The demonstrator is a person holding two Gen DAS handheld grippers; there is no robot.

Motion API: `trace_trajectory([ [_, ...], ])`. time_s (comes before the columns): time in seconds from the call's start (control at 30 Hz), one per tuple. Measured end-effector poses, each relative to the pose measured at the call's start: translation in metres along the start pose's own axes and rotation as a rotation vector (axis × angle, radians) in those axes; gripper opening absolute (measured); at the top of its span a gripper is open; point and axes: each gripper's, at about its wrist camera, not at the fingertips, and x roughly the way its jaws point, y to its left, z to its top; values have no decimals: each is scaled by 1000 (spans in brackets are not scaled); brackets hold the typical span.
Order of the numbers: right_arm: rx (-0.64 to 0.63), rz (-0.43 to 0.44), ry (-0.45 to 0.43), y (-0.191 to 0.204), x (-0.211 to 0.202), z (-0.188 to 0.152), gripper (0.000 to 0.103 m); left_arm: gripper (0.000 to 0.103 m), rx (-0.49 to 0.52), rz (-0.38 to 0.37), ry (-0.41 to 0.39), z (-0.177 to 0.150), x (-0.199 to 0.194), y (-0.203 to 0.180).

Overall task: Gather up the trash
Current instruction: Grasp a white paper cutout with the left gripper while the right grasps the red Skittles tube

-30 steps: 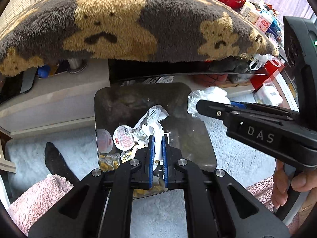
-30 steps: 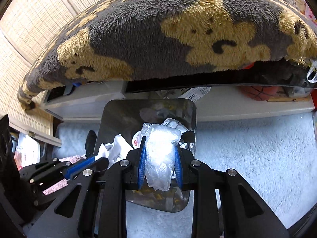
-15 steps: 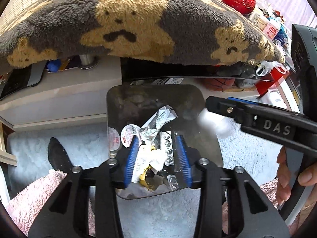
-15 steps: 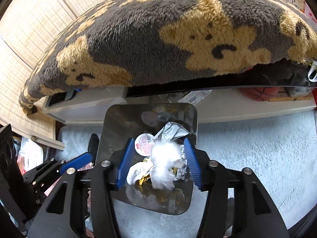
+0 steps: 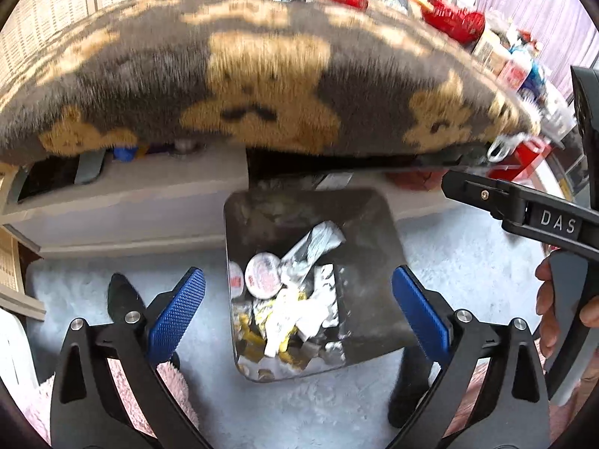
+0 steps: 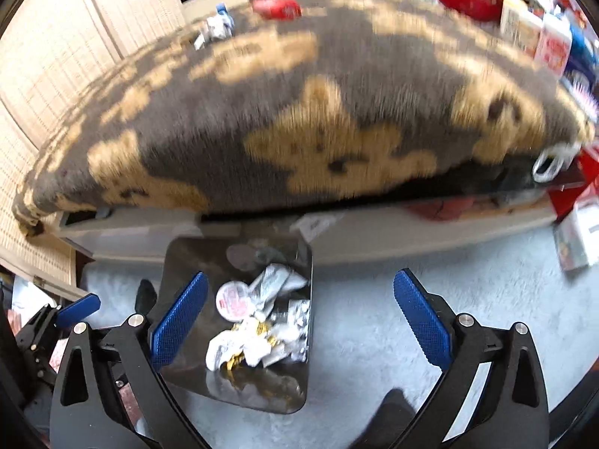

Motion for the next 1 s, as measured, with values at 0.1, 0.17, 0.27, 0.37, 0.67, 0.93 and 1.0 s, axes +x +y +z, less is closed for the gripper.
trace_trajectory([
  [0.1,11,18,-42,-4,-14,15,100,95,-3,-5,-34,15,-11,-1],
  [0.17,14,32,-58,-5,-20,28,100,95,-2,-13,-46,28,-18,-2],
  [0.27,0,30,-89,-6,-26,51,100,95,6,-13,-80,51,-30,-1],
  [0.37,-6,0,-133,-9,-28,79,100,95,8,14,-106,77,-34,1],
  [0.67,-10,-36,-191,-19,-5,169,100,95,27,57,-149,162,-14,4],
  [0.93,-93,-71,-214,-14,37,213,99,95,-4,36,-153,218,25,9],
  [1.0,-78,-33,-201,-15,46,221,97,95,9,32,-156,227,34,7],
])
